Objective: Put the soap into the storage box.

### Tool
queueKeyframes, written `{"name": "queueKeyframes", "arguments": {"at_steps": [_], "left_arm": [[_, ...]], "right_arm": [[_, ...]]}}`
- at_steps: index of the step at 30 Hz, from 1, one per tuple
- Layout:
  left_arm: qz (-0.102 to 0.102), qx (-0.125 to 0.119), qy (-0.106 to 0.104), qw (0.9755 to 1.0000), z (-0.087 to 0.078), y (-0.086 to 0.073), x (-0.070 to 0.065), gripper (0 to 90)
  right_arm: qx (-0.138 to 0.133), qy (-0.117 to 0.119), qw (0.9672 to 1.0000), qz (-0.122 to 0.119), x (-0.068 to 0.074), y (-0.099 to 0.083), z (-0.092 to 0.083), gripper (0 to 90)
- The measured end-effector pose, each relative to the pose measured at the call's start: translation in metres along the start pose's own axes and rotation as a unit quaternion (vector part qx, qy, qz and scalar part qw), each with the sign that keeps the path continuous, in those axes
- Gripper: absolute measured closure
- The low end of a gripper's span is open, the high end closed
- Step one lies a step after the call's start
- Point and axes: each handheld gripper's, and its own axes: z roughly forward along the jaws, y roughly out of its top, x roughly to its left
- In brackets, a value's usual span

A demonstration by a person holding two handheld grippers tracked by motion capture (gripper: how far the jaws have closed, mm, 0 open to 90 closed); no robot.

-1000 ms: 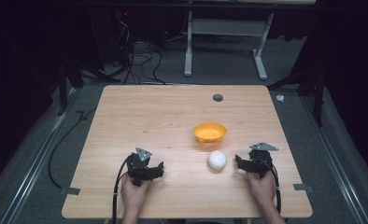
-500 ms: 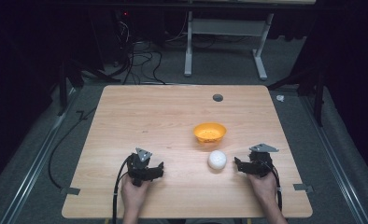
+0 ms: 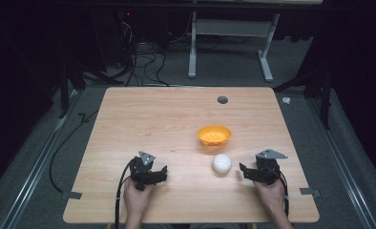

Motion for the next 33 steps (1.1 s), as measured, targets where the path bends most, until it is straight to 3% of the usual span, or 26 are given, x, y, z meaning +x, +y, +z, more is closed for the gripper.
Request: {"name": "queueKeyframes", "arguments": {"at_steps": [12,23,33], "left_arm": [[0.0,0.0,0.0,1.0,0.0,0.0,0.0,14.6],[0.0,0.0,0.0,1.0,0.0,0.0,0.0,14.6],[0.0,0.0,0.0,1.0,0.0,0.0,0.0,14.6]], "right_arm": [[-0.014,0.03,0.999,-0.03,0.022,-0.004,-0.016,24.0],[-0.006,0.055,0.997,-0.055,0.044,0.005,-0.005,21.3],[-0.006,0.069,0.9956,-0.063,0.054,0.012,0.004,20.0]]}}
